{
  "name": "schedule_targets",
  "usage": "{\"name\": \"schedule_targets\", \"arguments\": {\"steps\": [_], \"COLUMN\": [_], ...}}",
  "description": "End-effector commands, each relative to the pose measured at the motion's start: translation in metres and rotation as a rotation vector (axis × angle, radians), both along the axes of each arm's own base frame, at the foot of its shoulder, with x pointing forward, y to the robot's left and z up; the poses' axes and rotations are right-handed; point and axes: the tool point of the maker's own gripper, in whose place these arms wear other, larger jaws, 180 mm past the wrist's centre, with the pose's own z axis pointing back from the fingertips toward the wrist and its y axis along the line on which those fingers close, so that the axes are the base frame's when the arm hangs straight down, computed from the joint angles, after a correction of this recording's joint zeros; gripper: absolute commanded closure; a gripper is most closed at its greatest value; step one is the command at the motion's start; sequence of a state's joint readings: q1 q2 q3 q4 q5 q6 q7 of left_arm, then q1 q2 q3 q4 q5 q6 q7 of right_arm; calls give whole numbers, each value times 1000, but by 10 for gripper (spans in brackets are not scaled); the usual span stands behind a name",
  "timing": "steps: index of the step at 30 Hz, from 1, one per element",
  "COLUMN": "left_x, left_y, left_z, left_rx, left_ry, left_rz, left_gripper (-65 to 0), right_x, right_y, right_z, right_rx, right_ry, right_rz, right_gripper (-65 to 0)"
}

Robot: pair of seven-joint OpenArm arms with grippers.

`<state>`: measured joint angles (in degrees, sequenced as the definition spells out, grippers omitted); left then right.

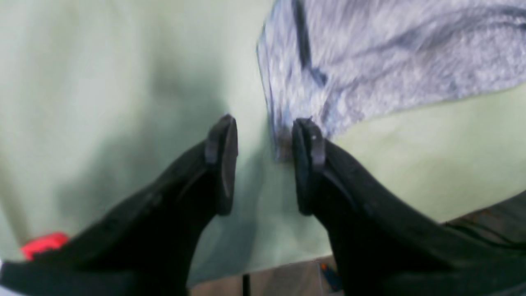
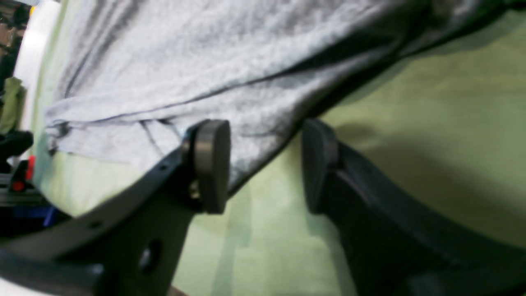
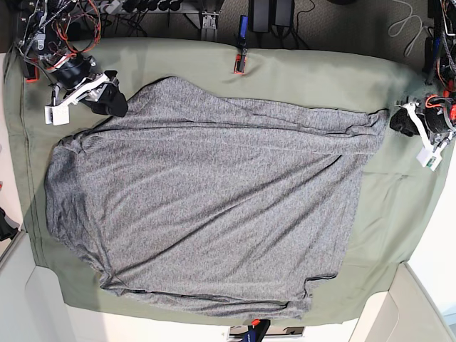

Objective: Fold the T-shirt properly
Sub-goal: 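Pull the shirt edge outward with the left gripper while right holds, then drag the held shirt edge along the mat with the right gripper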

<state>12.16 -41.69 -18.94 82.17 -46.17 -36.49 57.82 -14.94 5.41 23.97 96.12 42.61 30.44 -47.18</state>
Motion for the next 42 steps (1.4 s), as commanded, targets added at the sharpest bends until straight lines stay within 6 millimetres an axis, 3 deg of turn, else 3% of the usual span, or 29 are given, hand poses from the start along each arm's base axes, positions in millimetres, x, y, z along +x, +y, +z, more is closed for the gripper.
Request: {"name": "schedule_targets", "arguments": {"steps": [1, 8, 16, 27, 29, 32, 42], "left_x": [5, -1, 6, 7, 7, 7, 11], "left_y": [8, 2, -25, -26, -26, -25, -1], "left_z": [7, -10, -5, -4, -4, -4, 17], "left_rx": [0, -116, -256, -264, -264, -263, -198], "left_ry": [-23, -28, -54, -61, -61, -61, -68], "left_rz": [10, 55, 58, 60, 60, 60, 40], "left_gripper": [-254, -254, -254, -232, -144, -44, -38], "right_x": [6, 6, 7, 5, 6, 7, 22], "right_y": [-3, -4, 3, 25, 26, 26, 19], "right_z": [10, 8, 8, 2, 3, 3, 25], "right_rx": [1, -14, -5, 3, 9, 8, 88], "right_ry": [-41, -40, -45, -32, -37, -40, -115], "right_rz": [-7, -9, 7, 35, 31, 30, -17], "right_gripper": [-287, -287, -287, -286, -230, 0, 0]}}
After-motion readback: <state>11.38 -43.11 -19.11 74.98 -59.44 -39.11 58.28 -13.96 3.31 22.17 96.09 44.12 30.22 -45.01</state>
